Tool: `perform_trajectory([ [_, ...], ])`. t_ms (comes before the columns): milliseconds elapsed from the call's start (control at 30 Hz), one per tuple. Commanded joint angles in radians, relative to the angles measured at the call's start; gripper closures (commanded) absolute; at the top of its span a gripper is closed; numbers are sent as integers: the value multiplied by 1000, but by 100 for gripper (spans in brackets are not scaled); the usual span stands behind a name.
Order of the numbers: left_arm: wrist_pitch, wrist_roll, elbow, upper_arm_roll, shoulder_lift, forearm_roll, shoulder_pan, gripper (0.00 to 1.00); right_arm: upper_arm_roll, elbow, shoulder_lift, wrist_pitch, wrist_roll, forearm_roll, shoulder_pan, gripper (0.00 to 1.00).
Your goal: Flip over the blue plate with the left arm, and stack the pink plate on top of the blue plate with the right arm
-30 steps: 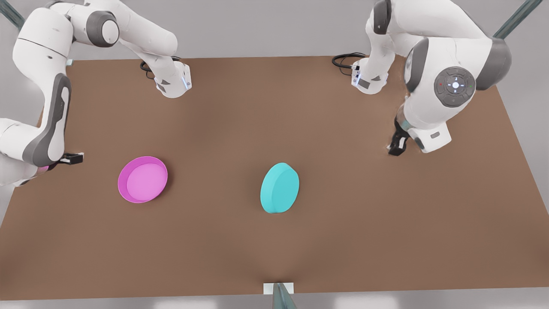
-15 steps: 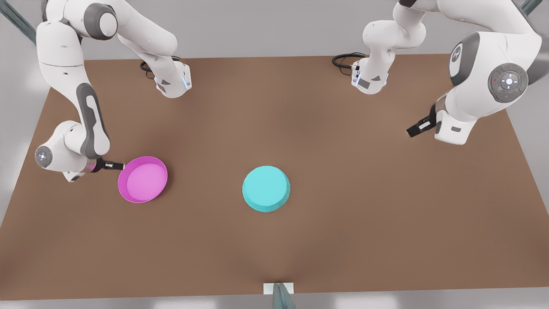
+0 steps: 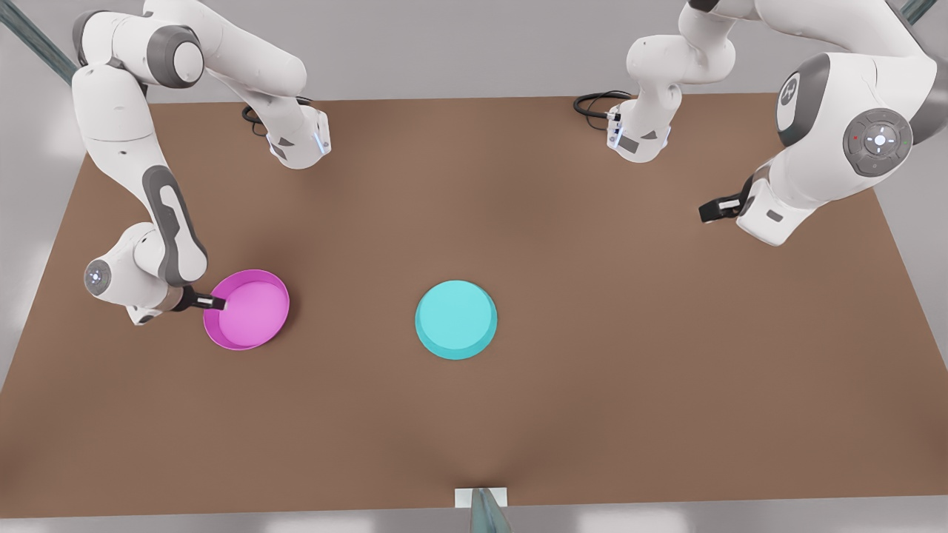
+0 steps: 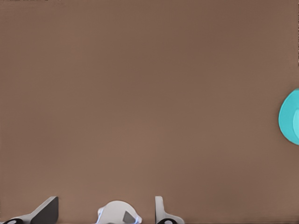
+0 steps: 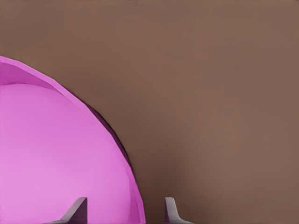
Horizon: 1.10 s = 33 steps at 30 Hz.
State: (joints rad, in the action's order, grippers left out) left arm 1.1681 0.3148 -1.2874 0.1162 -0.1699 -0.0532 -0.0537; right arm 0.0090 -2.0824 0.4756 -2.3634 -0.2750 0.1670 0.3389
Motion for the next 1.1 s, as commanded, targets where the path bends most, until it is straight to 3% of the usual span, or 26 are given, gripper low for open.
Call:
perform_trajectory([
  [0,-2,-227,0,0,1,0,0,0,0,4,0,-11,-38,-3,-1,61],
  [100,-2,-227,0,0,1,0,0,0,2,7,0,-7,-39,-3,-1,79],
  [333,-2,-227,0,0,3,0,0,0,35,84,-35,171,-69,-3,0,79],
  [567,-1,-229,0,0,1,0,0,0,218,157,-54,266,-87,193,-18,79],
  [833,4,-330,0,-33,1,-11,3,0,218,337,34,228,252,319,-362,79],
  [967,-1,-322,2,-33,3,-11,2,0,218,469,133,217,395,321,-466,79],
  [1067,-16,-313,38,-33,21,-11,2,0,216,475,161,162,450,322,-540,79],
])
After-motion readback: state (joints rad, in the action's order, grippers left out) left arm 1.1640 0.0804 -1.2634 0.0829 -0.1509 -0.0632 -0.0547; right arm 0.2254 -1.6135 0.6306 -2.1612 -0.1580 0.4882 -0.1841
